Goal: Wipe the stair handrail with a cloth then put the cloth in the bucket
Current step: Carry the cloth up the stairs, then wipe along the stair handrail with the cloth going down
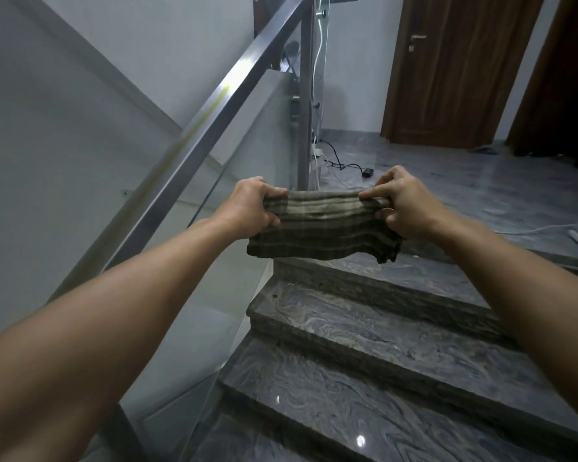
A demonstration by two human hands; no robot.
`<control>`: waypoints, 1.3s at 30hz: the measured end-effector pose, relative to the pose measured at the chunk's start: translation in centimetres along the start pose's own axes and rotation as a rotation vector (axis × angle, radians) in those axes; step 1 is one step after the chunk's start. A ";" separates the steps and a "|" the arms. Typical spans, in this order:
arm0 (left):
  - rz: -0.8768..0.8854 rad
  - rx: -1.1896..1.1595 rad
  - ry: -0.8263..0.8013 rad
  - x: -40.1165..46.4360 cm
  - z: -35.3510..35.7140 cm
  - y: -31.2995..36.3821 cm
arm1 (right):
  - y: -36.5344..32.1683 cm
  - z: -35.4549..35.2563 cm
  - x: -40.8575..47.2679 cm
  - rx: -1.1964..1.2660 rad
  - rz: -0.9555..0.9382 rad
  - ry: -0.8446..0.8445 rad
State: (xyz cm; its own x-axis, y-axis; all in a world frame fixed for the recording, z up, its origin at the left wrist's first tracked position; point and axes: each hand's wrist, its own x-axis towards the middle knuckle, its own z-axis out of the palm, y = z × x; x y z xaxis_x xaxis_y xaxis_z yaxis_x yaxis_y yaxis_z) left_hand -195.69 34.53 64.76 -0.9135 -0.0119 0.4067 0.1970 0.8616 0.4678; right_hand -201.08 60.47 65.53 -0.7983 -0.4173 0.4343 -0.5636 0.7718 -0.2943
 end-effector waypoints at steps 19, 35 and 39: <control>-0.175 0.122 0.187 21.1 -9.9 1.6 | 1.6 -7.7 28.2 0.118 -0.188 -0.031; -0.513 0.170 0.387 35.0 -15.5 -5.3 | -8.1 -7.5 52.8 -0.148 -0.455 0.031; -0.564 0.235 0.319 35.3 -15.1 -6.0 | -8.7 -6.1 55.3 -0.324 -0.589 -0.003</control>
State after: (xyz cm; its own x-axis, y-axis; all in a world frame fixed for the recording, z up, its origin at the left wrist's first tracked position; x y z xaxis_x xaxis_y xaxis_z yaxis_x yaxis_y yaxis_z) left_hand -223.75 21.27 88.09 -0.6968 -0.6089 0.3791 -0.3931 0.7663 0.5082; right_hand -239.04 33.62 97.27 -0.3777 -0.8138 0.4417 -0.8136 0.5194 0.2614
